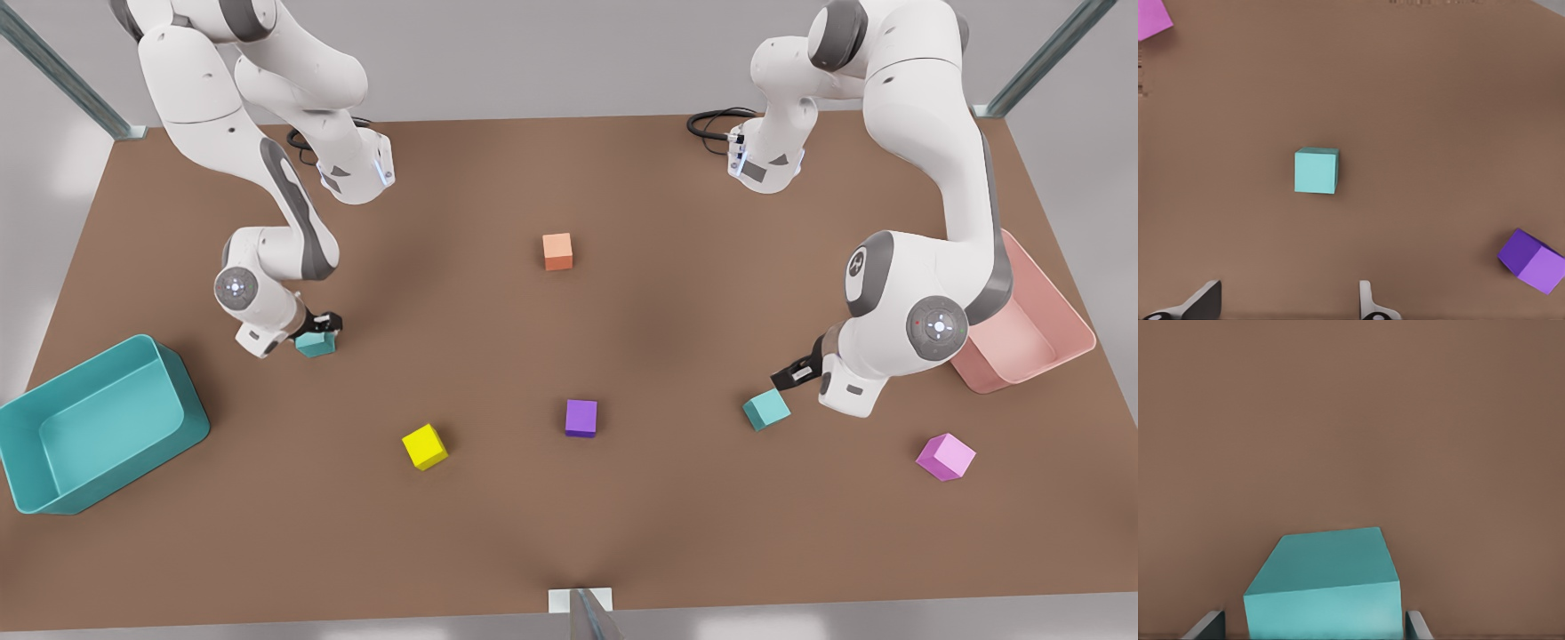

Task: Stack the two blue cubes on top of each other

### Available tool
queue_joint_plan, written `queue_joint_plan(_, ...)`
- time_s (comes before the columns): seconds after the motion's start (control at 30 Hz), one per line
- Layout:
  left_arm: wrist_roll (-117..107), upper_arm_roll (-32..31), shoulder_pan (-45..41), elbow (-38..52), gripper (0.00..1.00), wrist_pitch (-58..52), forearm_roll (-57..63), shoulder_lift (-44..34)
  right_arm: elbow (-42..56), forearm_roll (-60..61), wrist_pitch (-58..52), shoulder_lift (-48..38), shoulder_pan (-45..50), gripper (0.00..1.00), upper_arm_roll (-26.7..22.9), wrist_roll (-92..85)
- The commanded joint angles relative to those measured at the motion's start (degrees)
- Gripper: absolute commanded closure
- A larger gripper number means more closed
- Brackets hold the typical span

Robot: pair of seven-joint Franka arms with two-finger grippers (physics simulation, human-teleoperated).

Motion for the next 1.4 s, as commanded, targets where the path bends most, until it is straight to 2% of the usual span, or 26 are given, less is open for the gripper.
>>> queue_joint_plan(0.0, -3.9, 0.0, 0.0, 0.0, 0.0, 0.0, 0.0, -0.1, -0.8, 0.1, 1.8, -0.1, 0.0, 0.0, 0.0, -0.9)
queue_joint_plan(0.43, -3.4, 0.0, 0.9, 0.2, 0.0, -0.4, 0.0, -0.2, -2.0, 0.1, 8.4, 3.6, -0.4, 0.0, 0.0, -2.8)
queue_joint_plan(0.5, -3.6, 0.0, 0.5, 0.2, 0.0, -0.7, -0.3, -0.2, -2.0, 0.1, 8.2, 3.6, -0.6, 0.33, 0.0, -2.8)
queue_joint_plan(0.6, -2.6, 0.1, 1.9, 1.1, 0.0, -0.3, -3.0, -0.1, -2.0, 0.1, 8.2, 3.5, -0.7, 0.4, 0.0, -3.8)
queue_joint_plan(0.67, 0.7, -0.2, 0.8, 1.3, 0.0, -1.5, 2.3, -0.1, -2.0, 0.1, 7.5, 2.6, -0.8, 0.45, 0.1, -4.3)
queue_joint_plan(0.7, 0.3, -0.2, 0.7, 2.1, 0.0, -7.9, 1.9, -0.8, -1.9, 0.1, 4.7, 0.5, -0.6, 0.45, 0.1, -4.3)
queue_joint_plan(0.8, 1.3, -0.2, 2.5, 3.0, 0.0, -8.0, 1.8, -0.3, -1.1, 0.1, -7.3, -8.9, 0.2, 0.46, 1.9, -4.3)
queue_joint_plan(0.87, 1.4, -0.2, 2.1, 3.3, 0.0, -6.6, 1.5, -0.2, 6.0, 0.5, -21.3, -14.0, 1.3, 0.47, 5.2, -4.3)
queue_joint_plan(0.93, 1.4, -0.2, 1.9, 3.2, 0.0, -6.6, 1.4, -0.2, 24.6, 1.0, -41.2, -14.0, 4.9, 0.47, 9.8, -3.5)
queue_joint_plan(0.97, 1.4, -0.2, 1.8, 3.3, 0.0, -6.6, 1.4, -0.1, 30.9, 1.0, -45.3, -13.3, 6.9, 0.48, 11.0, -3.5)
queue_joint_plan(1.03, 1.2, -0.2, 1.8, 3.2, 0.0, -6.6, 1.4, -0.1, 37.3, 1.1, -46.2, -11.5, 16.6, 0.49, 11.1, -1.9)
queue_joint_plan(1.1, 1.4, -0.3, 1.9, 3.3, 0.0, -6.6, 1.4, -0.1, 48.8, 1.9, -46.2, -4.9, 27.3, 0.5, 11.1, 1.4)
queue_joint_plan(1.17, 1.4, -0.3, 1.8, 3.2, 0.0, -6.6, 1.5, -0.1, 56.8, 2.3, -46.2, 0.8, 34.1, 0.5, 11.3, 2.2)
queue_joint_plan(1.23, 1.4, -0.3, 1.8, 3.2, 0.0, -6.7, 1.6, -0.1, 72.2, 2.4, -46.0, 12.7, 43.8, 0.53, 11.2, 6.4)
queue_joint_plan(1.3, 1.4, -0.3, 1.8, 3.2, 0.0, -6.7, 1.6, -0.1, 76.8, 2.3, -44.8, 19.0, 47.3, 0.54, 11.2, 7.8)
queue_joint_plan(1.37, 0.5, -0.5, 1.1, 3.1, 0.0, -6.5, 1.6, 0.1, 76.7, 1.7, -40.7, 25.0, 48.4, 0.54, 11.0, 9.0)
